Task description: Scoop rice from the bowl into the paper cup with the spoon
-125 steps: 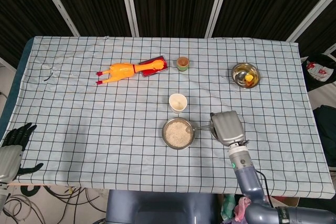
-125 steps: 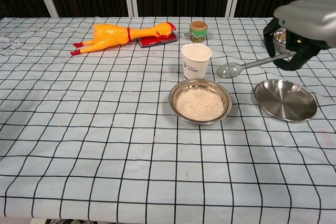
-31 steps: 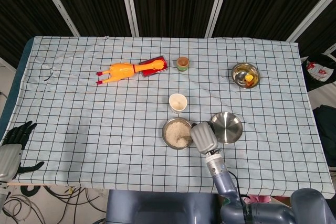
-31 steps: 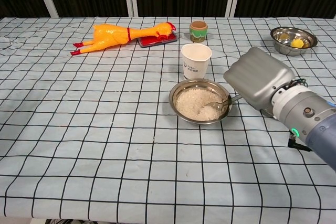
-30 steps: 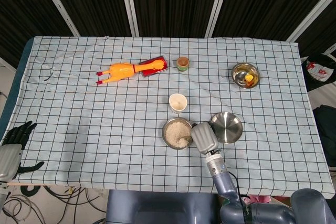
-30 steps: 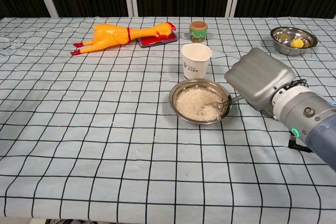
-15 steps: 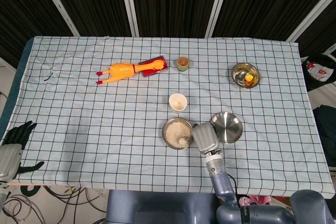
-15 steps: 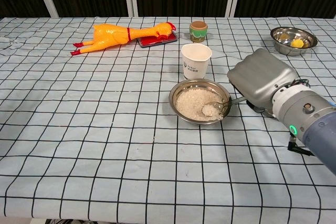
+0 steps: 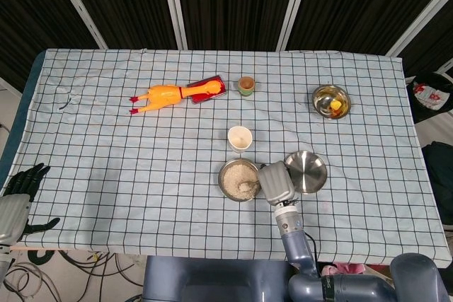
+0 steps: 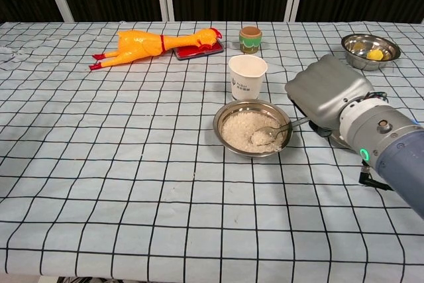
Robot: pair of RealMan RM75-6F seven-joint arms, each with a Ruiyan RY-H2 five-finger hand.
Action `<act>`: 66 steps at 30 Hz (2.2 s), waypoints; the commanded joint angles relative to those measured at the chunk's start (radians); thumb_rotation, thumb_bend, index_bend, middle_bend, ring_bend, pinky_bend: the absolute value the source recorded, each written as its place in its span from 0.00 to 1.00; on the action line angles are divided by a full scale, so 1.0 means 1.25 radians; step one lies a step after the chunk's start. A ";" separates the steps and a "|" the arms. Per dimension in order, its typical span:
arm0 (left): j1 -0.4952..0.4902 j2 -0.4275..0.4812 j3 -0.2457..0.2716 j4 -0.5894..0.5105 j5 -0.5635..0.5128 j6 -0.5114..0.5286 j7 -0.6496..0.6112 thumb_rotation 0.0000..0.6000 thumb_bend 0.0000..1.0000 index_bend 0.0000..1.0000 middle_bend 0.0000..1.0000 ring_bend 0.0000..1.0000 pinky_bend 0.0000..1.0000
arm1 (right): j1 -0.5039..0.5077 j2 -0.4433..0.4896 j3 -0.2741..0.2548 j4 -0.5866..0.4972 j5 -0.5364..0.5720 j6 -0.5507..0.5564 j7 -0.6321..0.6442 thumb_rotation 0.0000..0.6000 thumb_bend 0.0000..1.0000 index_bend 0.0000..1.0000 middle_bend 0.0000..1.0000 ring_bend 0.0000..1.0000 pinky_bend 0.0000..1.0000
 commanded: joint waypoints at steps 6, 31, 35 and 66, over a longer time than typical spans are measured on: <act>0.000 0.000 -0.001 0.000 -0.001 -0.001 -0.002 1.00 0.03 0.00 0.00 0.00 0.00 | 0.006 -0.011 0.022 -0.025 0.049 0.018 -0.014 1.00 0.62 0.68 1.00 1.00 1.00; -0.002 0.001 -0.002 -0.001 -0.007 -0.005 -0.003 1.00 0.03 0.00 0.00 0.00 0.00 | 0.047 -0.017 0.088 -0.103 0.172 0.100 -0.081 1.00 0.63 0.69 1.00 1.00 1.00; -0.002 0.001 -0.003 -0.002 -0.009 -0.006 -0.005 1.00 0.03 0.00 0.00 0.00 0.00 | 0.055 -0.020 0.101 -0.120 0.200 0.117 -0.094 1.00 0.63 0.70 1.00 1.00 1.00; -0.004 0.008 -0.005 -0.009 -0.019 -0.013 -0.021 1.00 0.03 0.00 0.00 0.00 0.00 | 0.149 -0.032 0.180 -0.183 0.362 0.240 -0.140 1.00 0.63 0.70 1.00 1.00 1.00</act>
